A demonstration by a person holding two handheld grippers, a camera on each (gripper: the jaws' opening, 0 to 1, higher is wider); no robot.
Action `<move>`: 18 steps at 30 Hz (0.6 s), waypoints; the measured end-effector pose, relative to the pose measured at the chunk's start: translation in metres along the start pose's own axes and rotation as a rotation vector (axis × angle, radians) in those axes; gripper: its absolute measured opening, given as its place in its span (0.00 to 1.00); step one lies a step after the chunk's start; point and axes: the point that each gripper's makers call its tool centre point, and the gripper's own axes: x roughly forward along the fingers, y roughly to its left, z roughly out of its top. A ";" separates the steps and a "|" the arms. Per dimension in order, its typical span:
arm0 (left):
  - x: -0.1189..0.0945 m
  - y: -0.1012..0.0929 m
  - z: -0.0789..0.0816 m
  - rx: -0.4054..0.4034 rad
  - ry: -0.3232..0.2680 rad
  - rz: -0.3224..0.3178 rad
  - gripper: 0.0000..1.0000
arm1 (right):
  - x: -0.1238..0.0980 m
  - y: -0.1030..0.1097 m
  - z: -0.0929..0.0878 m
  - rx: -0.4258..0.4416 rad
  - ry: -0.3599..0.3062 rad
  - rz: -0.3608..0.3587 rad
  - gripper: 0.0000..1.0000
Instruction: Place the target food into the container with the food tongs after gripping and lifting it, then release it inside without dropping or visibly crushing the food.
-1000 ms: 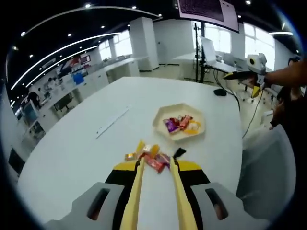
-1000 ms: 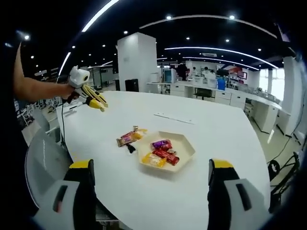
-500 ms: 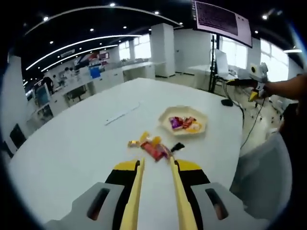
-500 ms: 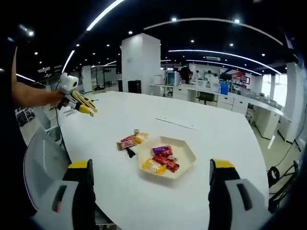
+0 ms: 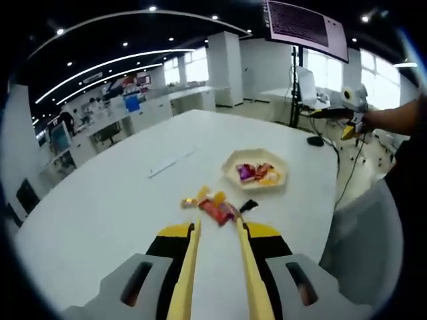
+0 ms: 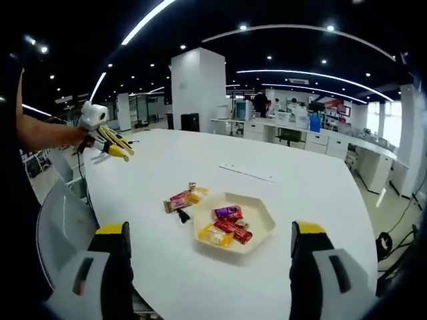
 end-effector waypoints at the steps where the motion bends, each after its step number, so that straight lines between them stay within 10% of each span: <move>1: 0.000 0.000 0.003 -0.009 -0.012 0.000 0.26 | 0.000 -0.001 0.001 0.000 -0.001 -0.002 0.99; 18: 0.039 -0.014 0.005 -0.022 0.019 -0.060 0.26 | 0.009 -0.003 0.002 -0.006 0.018 0.012 0.99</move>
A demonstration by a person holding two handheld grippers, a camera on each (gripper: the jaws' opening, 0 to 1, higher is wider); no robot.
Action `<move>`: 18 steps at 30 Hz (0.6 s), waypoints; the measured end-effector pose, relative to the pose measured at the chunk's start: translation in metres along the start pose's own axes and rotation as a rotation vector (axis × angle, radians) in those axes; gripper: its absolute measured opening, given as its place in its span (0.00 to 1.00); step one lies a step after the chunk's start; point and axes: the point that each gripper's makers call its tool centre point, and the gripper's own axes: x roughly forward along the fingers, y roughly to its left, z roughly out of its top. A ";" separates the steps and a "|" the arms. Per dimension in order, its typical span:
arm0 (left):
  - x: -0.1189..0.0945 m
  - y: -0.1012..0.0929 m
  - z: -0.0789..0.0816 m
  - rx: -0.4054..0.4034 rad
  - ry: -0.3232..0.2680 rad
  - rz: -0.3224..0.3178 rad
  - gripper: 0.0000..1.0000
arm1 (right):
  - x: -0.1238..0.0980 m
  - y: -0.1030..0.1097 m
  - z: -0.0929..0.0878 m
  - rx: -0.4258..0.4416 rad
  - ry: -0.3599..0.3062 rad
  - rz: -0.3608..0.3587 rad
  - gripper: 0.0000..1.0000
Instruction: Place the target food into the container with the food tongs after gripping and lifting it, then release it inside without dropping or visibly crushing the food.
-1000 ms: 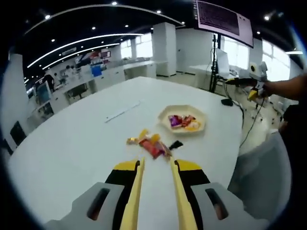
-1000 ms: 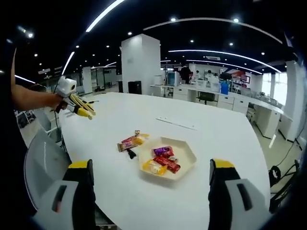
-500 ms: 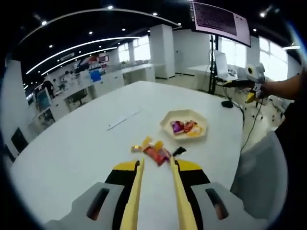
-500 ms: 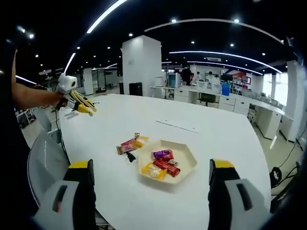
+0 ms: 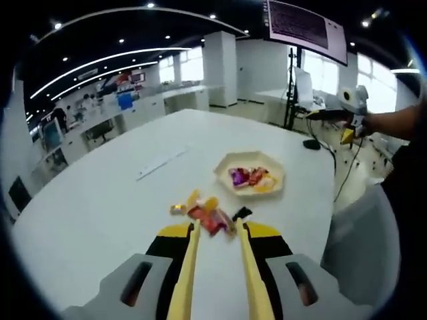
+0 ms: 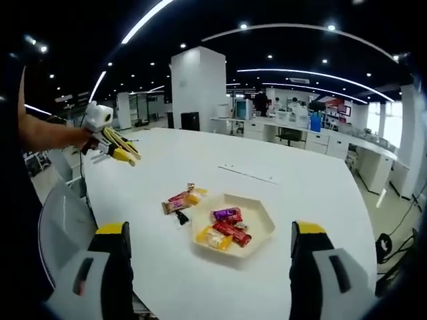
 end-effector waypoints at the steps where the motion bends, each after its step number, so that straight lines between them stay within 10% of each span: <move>1: 0.003 0.000 0.000 0.003 0.003 -0.003 0.26 | 0.000 0.000 0.000 0.001 -0.001 0.001 0.99; 18: 0.075 -0.008 -0.011 0.020 0.089 -0.028 0.25 | -0.003 0.003 -0.012 0.033 0.003 0.020 0.99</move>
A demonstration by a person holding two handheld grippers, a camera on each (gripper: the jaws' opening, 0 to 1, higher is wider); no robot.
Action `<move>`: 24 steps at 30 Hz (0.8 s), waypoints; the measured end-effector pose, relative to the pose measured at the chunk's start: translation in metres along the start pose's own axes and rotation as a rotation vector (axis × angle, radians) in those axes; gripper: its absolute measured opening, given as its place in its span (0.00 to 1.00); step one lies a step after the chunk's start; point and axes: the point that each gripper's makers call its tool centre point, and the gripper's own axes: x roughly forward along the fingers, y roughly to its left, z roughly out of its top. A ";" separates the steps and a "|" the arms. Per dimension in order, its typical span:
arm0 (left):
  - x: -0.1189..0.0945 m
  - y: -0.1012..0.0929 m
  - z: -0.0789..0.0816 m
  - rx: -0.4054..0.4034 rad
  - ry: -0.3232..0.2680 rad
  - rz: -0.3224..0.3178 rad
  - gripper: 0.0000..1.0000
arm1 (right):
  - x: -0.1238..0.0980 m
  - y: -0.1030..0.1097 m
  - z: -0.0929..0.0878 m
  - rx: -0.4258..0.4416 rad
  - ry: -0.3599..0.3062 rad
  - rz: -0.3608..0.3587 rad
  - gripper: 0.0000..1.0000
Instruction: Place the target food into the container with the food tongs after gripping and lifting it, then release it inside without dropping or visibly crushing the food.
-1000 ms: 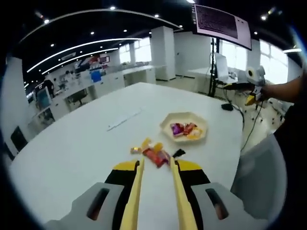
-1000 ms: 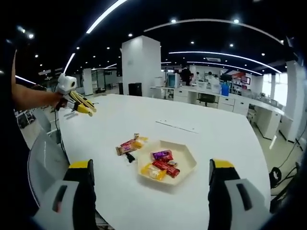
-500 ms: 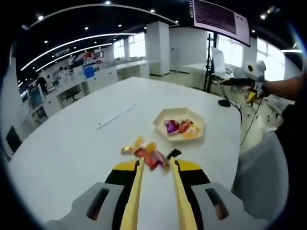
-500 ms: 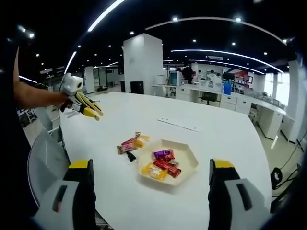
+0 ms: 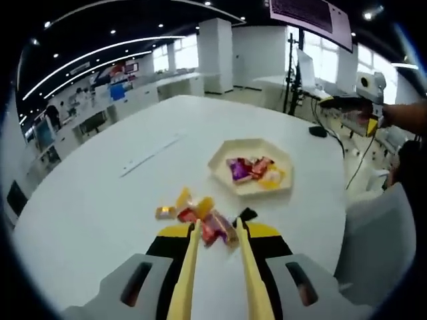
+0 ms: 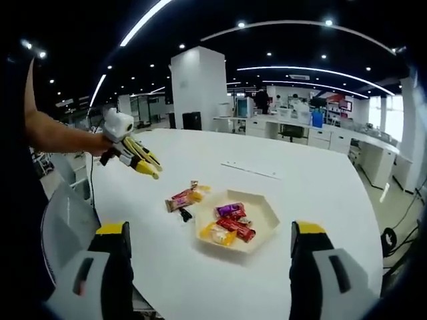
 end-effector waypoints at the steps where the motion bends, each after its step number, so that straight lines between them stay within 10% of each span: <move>1: 0.003 0.000 0.000 0.000 0.000 -0.002 0.25 | 0.000 0.000 0.000 0.000 0.000 0.001 0.99; 24: 0.074 0.010 -0.032 -0.118 0.096 0.025 0.25 | 0.008 -0.011 -0.007 0.029 0.000 -0.014 0.99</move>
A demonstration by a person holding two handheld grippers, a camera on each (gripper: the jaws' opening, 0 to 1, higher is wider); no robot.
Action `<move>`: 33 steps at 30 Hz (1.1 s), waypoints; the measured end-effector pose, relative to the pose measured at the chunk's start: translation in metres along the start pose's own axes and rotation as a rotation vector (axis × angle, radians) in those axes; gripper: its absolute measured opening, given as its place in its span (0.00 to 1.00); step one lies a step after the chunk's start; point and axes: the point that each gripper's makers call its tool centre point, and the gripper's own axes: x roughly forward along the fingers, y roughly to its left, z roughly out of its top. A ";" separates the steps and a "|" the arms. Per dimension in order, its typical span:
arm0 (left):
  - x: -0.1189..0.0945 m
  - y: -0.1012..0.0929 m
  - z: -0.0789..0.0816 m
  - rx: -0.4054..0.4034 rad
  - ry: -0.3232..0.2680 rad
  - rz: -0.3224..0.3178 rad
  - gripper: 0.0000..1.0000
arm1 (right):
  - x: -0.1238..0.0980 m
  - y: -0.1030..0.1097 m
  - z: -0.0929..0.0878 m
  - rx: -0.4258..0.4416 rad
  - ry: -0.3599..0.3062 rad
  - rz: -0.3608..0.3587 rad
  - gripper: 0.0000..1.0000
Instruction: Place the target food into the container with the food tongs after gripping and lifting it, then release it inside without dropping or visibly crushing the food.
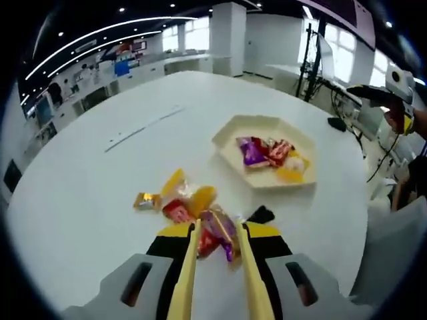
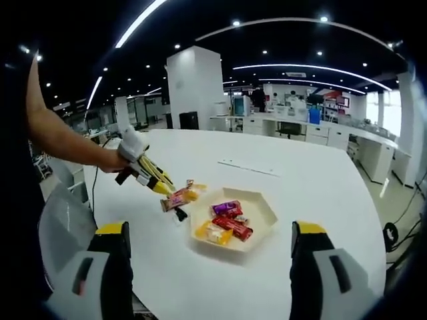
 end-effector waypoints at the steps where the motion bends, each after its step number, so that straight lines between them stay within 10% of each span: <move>1: 0.002 0.000 -0.001 -0.003 0.006 -0.001 0.25 | 0.000 0.000 0.000 0.001 0.000 -0.001 0.99; 33: 0.023 -0.016 -0.020 0.031 0.129 0.016 0.18 | 0.002 0.011 -0.047 0.055 0.067 -0.002 0.98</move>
